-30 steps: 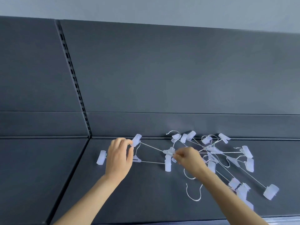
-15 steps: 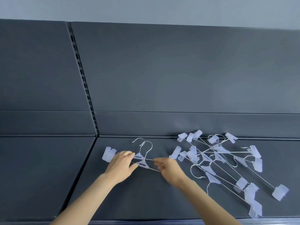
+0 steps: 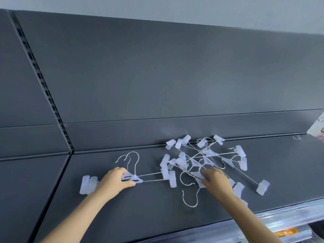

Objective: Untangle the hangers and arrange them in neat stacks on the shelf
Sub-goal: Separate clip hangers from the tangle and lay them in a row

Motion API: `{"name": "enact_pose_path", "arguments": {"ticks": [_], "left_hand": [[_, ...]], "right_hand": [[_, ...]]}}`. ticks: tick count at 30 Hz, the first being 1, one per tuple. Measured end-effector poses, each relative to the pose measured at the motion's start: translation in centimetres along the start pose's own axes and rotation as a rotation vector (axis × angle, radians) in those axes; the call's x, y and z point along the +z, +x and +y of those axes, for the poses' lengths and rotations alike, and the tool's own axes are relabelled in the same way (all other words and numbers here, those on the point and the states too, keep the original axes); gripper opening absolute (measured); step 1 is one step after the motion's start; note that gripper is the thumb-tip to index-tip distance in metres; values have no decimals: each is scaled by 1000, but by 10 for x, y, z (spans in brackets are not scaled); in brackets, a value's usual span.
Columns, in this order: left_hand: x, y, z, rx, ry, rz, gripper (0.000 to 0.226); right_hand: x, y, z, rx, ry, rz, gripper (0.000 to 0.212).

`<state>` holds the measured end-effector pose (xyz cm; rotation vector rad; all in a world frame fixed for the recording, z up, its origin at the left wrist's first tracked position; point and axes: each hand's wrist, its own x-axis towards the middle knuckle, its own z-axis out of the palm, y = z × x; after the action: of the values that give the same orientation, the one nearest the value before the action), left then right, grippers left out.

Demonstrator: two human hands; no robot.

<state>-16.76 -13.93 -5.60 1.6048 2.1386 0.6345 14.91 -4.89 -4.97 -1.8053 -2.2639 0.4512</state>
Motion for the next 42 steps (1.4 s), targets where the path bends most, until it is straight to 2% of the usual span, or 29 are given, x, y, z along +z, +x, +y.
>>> {"name": "enact_pose_path", "arguments": {"ticks": [1,3,4,7,9,11,14,17,21,24,26,28,30,31,33,36,42], "left_hand": [[-1,0,-1,-3,-32,4,46],[-2,-1,-5,-9,-72,5,45],[-3,-1,-6,-8,-86,11,45],[-6,-5,-9,9,-103,44,47],[-8,-7,-9,20,-93,63,47],[-11,-9,-11,27,-83,80,49],[-17,-10,-13,25,-92,116,51],[-20,-10,-13,32,-128,137,53],[-26,-9,-6,50,-148,179,53],[-30,-11,-5,53,-163,213,53],[-34,-14,-8,35,-213,246,52],[-41,-21,-12,8,-241,283,52],[-51,-32,-15,-19,-235,320,53],[-56,-39,-17,-30,-224,338,51],[-69,-53,-24,-44,-176,358,49],[-89,-72,-43,-75,-95,382,49],[-133,-106,-105,-159,-36,402,51]], "right_hand": [[1,1,-1,-2,18,58,10],[2,9,-8,34,11,126,21],[1,14,-12,46,1,118,25],[1,28,-27,75,11,40,16],[1,34,-35,105,108,-20,30],[-6,43,-38,116,217,-30,29],[-30,54,-39,36,317,-25,25],[-48,58,-38,-69,420,-18,31],[-51,59,-39,-140,404,-172,26],[-54,57,-47,-94,729,-273,22],[-56,57,-54,-35,911,-267,14],[-57,56,-64,-12,939,-219,10],[-58,55,-78,-19,930,-180,25],[-60,55,-86,-12,926,-171,22],[-64,49,-106,4,934,-202,11],[-60,41,-137,1,964,-214,16],[-27,17,-197,-93,1000,-342,6]]}}
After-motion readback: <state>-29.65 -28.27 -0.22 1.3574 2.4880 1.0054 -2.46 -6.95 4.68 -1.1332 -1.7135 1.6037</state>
